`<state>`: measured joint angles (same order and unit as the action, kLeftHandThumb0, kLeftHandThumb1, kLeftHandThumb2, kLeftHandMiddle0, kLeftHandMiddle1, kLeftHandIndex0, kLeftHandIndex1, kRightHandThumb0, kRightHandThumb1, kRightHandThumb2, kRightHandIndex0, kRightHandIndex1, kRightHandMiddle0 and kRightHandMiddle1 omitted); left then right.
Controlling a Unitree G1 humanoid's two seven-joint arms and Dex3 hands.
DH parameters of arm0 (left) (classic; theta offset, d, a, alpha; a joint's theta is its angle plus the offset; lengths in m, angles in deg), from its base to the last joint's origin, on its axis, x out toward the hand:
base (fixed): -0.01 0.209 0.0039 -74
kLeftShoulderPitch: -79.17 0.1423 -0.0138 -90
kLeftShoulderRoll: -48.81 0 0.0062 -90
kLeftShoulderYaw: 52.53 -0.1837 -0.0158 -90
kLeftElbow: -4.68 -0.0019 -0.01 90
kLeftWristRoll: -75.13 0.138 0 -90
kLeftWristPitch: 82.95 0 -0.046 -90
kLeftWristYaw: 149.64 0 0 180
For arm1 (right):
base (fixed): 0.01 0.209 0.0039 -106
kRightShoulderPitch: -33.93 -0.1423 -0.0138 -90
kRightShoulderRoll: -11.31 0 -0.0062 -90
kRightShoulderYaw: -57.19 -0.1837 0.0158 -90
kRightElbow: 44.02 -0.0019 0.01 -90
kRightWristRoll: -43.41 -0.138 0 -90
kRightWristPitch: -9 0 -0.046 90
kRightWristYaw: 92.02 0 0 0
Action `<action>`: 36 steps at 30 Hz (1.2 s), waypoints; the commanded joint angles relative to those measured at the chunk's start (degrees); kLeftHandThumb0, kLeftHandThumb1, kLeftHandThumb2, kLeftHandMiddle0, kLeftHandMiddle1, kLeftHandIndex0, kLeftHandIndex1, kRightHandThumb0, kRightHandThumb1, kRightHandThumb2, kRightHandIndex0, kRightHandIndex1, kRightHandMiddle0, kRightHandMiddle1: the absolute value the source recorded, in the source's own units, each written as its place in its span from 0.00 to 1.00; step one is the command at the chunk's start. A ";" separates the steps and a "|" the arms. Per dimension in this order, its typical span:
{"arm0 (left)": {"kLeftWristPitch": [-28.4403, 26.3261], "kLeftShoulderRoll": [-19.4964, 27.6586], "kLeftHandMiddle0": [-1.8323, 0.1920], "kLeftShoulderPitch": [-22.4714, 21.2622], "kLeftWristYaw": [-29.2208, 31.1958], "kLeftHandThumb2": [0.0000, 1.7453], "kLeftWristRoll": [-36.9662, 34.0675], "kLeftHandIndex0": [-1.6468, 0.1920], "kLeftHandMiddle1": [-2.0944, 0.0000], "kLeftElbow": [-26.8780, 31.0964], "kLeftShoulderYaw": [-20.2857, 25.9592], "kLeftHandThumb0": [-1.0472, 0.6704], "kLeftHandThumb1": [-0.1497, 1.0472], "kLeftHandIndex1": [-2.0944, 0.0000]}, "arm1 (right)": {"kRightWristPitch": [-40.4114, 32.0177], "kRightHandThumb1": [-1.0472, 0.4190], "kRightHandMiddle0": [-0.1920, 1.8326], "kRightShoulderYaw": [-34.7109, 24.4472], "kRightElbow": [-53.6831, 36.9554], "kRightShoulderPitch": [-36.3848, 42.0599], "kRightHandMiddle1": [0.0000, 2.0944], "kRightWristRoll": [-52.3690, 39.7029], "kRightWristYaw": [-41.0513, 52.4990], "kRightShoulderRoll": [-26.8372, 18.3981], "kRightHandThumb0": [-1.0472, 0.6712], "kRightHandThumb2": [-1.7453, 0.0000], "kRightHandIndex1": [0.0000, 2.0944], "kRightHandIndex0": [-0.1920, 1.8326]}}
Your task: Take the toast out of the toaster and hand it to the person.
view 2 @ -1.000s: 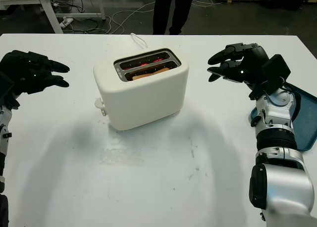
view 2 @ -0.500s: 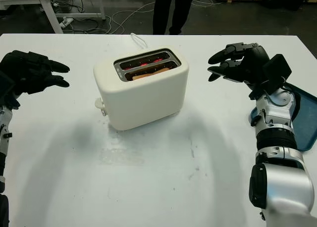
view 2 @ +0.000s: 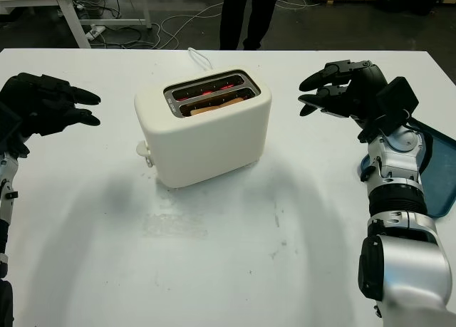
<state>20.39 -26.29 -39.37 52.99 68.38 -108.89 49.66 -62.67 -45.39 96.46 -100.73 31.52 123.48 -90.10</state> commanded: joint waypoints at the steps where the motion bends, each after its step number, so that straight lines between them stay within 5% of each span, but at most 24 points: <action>1: -0.24 -0.37 0.17 -0.06 -0.43 0.00 0.01 0.12 0.93 0.20 0.01 0.00 0.75 1.00 | 0.33 0.29 0.71 -0.13 0.04 -0.55 0.22 -0.18 0.11 0.28 0.29 1.00 0.38 0.73; 36: 0.38 -0.37 0.17 -0.06 -0.25 0.00 -0.33 0.12 0.93 -0.45 0.15 0.00 0.75 1.00 | 0.18 0.28 0.71 -0.04 -0.10 -0.50 0.22 -0.34 -0.03 0.15 0.30 1.00 0.38 0.73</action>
<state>20.39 -26.30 -39.37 52.72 68.25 -109.05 49.67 -62.66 -45.39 96.50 -100.74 31.22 123.22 -90.11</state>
